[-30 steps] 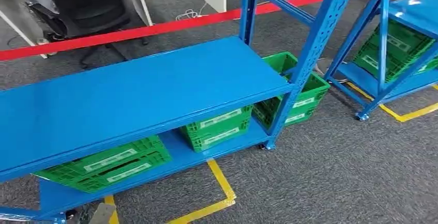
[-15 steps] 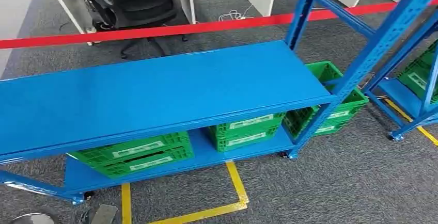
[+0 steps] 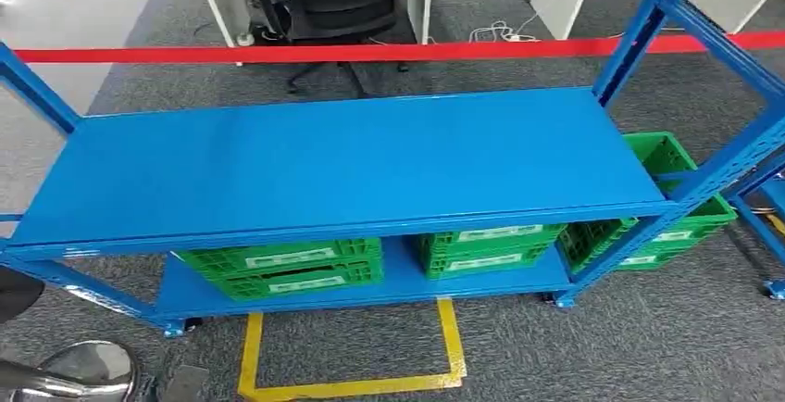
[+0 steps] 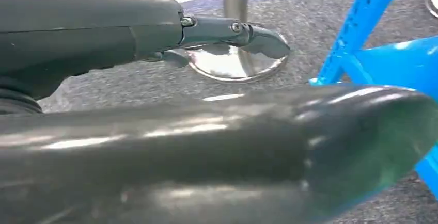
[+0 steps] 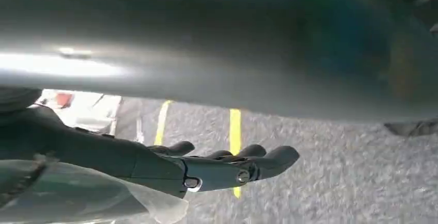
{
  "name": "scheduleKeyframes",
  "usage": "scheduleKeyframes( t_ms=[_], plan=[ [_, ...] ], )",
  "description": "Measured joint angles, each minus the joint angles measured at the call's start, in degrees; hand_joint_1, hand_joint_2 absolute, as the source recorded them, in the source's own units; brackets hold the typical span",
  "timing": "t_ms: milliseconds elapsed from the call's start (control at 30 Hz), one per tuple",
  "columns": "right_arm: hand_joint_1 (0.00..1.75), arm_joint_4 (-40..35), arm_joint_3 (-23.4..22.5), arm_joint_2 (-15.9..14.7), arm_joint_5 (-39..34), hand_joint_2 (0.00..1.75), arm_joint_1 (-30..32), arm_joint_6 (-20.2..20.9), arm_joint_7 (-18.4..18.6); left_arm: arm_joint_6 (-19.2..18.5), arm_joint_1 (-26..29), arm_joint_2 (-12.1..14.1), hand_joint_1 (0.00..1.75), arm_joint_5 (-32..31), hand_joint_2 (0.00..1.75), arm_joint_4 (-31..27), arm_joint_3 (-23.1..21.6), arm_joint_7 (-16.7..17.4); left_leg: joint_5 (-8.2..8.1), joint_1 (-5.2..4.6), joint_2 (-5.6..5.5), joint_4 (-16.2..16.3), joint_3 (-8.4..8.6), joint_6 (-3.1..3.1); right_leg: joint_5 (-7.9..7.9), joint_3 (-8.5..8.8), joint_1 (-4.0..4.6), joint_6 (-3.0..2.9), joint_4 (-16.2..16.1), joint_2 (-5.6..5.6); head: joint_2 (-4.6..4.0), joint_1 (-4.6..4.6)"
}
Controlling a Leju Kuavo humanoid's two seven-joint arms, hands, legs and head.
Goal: Take the parts from the cabinet and place them on the table.
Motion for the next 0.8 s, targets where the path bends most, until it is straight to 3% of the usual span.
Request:
scheduleKeyframes(
  t_ms=[33, 67, 100, 167, 200, 233, 267, 333, 367, 433, 467, 533, 567, 633, 667, 800],
  plan=[
    [0.00, 0.00, -0.02, 0.15, 0.00, 0.00, -0.02, 0.02, 0.30, 0.04, 0.03, 0.22, 0.00, 0.00, 0.00, 0.00, 0.00, 0.00, -0.47, -0.01, 0.70, 0.35, -0.04, -0.21, 0.30, 0.31, -0.55, -0.47, -0.64, -0.77, 0.00, -0.02],
    [0.00, -0.15, -0.02, 0.13, -0.02, 0.00, -0.01, -0.09, 0.28, 0.15, 0.03, 0.09, 0.00, 0.00, 0.00, 0.00, 0.00, 0.00, -1.60, -0.37, 3.84, 1.73, -0.51, -0.58, 0.27, 0.55, -0.48, -0.66, -0.81, -1.28, 0.00, -0.37],
    [0.00, -0.17, -0.02, 0.13, -0.20, 0.00, 0.07, -0.07, 0.28, 0.17, -0.14, 0.04, 0.00, 0.00, 0.00, 0.00, 0.00, 0.00, -3.74, -0.27, 5.72, 5.12, -2.08, -0.88, 0.18, 0.64, -0.44, -0.92, -0.80, -2.02, 0.00, -0.85],
    [0.00, -0.20, -0.18, 0.13, -0.42, 0.00, 0.10, -0.07, 0.28, 0.20, -0.35, 0.00, 0.00, -0.02, 0.00, 0.00, 0.00, 0.02, -7.61, -0.07, 7.03, 13.75, -6.04, -1.28, -0.04, 0.71, -0.32, -1.18, -0.75, -3.31, 0.00, -0.79],
    [0.00, -0.24, -0.35, 0.13, -0.52, 0.00, 0.09, -0.07, 0.28, 0.24, -0.32, 0.00, 0.00, 0.00, 0.00, 0.00, 0.00, 0.02, -8.37, 0.03, 7.18, 16.88, -7.49, -1.43, -0.09, 0.73, -0.30, -1.19, -0.74, -3.75, 0.00, -0.79],
    [0.00, -0.26, -0.42, 0.13, -0.61, 0.00, 0.09, -0.07, 0.28, 0.28, -0.20, 0.02, 0.00, 0.00, 0.00, 0.00, 0.00, 0.02, -7.55, 0.10, 7.22, 16.98, -7.50, -1.47, -0.16, 0.84, -0.31, -1.15, -0.74, -4.08, 0.00, -0.79],
    [0.00, -0.28, -0.42, 0.15, -0.68, 0.00, 0.06, -0.07, 0.28, 0.35, -0.10, 0.02, 0.00, 0.04, 0.00, 0.00, 0.04, 0.11, -5.47, 0.13, 7.23, 14.61, -6.28, -1.43, -0.24, 0.97, -0.31, -1.08, -0.73, -4.26, 0.00, -0.81],
    [0.00, -0.28, -0.46, 0.15, -0.68, 0.00, -0.06, -0.07, 0.31, 0.35, -0.09, 0.07, 0.00, 0.04, 0.00, 0.00, 0.04, 0.15, -0.19, 0.06, 7.29, 4.77, -1.29, -0.98, -0.48, 1.53, -0.30, -0.85, -0.74, -4.44, 0.00, -0.79],
    [0.00, -0.28, -0.46, 0.15, -0.68, 0.00, -0.11, -0.07, 0.28, 0.37, -0.09, 0.09, 0.00, 0.04, 0.00, 0.00, 0.04, 0.17, 0.45, -0.07, 7.45, 0.94, 0.58, -0.57, -0.60, 1.63, -0.31, -0.73, -0.77, -4.54, 0.00, -0.79],
    [0.00, -0.31, -0.46, 0.15, -0.68, 0.00, -0.47, -0.11, 0.28, 0.46, -0.27, 0.04, 0.00, -0.02, 0.00, 0.02, 0.04, 0.31, -0.49, -0.34, 7.52, -0.27, 1.11, -0.06, -0.72, 1.29, 0.08, -0.12, -0.70, -4.54, 0.00, -0.76],
    [0.00, -0.33, -0.46, 0.15, -0.70, 0.00, -0.53, -0.13, 0.28, 0.50, -0.18, -0.02, 0.00, 0.00, 0.00, 0.02, 0.04, 0.33, -0.30, -0.17, 7.50, -0.56, 1.08, -0.50, -0.99, 1.29, 0.29, -0.77, -0.59, -4.45, 0.00, -0.52],
    [0.00, -0.35, -0.48, 0.15, -0.87, 0.00, -0.55, -0.42, 0.28, 0.63, 0.00, -0.04, 0.00, 0.04, 0.00, 0.02, 0.07, 0.55, -0.42, -0.28, 7.46, -0.57, 1.12, -0.24, -0.77, 1.21, 0.19, -0.78, -0.88, -4.50, 0.00, -0.52],
    [0.00, -0.35, -0.50, 0.15, -1.07, 0.00, -0.63, -0.50, 0.30, 0.68, -0.02, 0.00, 0.00, 0.04, 1.75, 0.02, 0.09, 0.63, -0.46, -0.32, 7.46, -0.56, 1.13, -0.16, -0.70, 1.22, 0.15, -0.67, -1.08, -4.50, 0.00, -0.50],
    [0.00, -0.35, -0.78, 0.17, -1.55, 0.00, -0.73, -0.57, 0.28, 0.85, -0.10, 0.02, 0.00, 0.07, 1.75, 0.02, 0.26, 0.87, -0.48, -0.41, 7.47, -0.56, 1.11, 0.00, -0.54, 1.63, 0.07, -0.41, -1.23, -4.47, 0.00, -0.55],
    [0.00, -0.35, -0.98, 0.15, -1.73, 1.75, -0.77, -0.57, 0.28, 0.85, -0.10, -0.02, 0.00, 0.04, 1.75, 0.02, 0.33, 0.89, -0.49, -0.42, 7.48, -0.56, 1.09, 0.03, -0.53, 1.67, 0.06, -0.39, -1.34, -4.45, 0.00, -0.55],
    [0.00, -0.37, -1.31, 0.15, -0.85, 1.75, -0.85, -1.51, 0.30, -0.57, -0.09, -0.04, 0.00, -1.09, 1.75, 0.02, 0.33, 2.97, -0.53, -0.49, 7.49, -0.48, 1.10, 0.34, -0.41, 1.73, 0.01, -0.07, -1.50, -4.44, 0.00, -0.55]
  ],
)
